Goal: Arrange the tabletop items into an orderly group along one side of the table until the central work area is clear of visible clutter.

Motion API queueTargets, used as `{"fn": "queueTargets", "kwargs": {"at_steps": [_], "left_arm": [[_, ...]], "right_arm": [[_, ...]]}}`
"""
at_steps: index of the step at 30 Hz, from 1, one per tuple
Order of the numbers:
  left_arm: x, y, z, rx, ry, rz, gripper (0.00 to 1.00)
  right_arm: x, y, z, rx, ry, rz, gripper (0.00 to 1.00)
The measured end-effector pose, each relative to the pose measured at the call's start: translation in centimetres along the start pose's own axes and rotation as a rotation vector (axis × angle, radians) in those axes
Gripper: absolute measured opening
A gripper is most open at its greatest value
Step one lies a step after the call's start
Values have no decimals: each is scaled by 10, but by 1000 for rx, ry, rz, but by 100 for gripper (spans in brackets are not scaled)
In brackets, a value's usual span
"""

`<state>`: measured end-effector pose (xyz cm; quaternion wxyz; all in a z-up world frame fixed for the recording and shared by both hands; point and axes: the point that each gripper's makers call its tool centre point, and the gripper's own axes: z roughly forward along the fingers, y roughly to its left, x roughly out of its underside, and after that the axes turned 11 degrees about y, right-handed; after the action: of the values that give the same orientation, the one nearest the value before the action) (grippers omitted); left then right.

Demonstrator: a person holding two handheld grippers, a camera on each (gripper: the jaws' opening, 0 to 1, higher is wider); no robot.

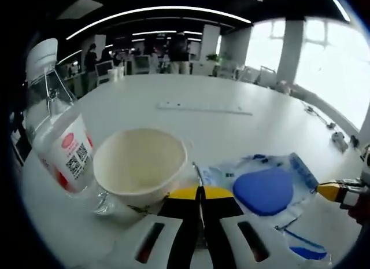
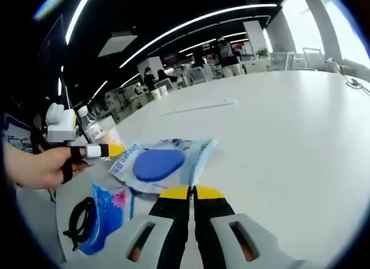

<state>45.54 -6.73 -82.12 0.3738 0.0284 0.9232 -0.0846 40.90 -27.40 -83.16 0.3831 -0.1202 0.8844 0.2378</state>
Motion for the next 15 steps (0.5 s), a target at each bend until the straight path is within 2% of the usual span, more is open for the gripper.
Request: {"fn": "queueTargets", "kwargs": {"at_steps": [10,15], "left_arm": [[3,-1,-4,-4,10,30,0],[9,-3,-8,4,21,30,3]], "right_arm": [[3,0,1,11,13,-11,0],[2,-1,0,9,14,20,0]]}}
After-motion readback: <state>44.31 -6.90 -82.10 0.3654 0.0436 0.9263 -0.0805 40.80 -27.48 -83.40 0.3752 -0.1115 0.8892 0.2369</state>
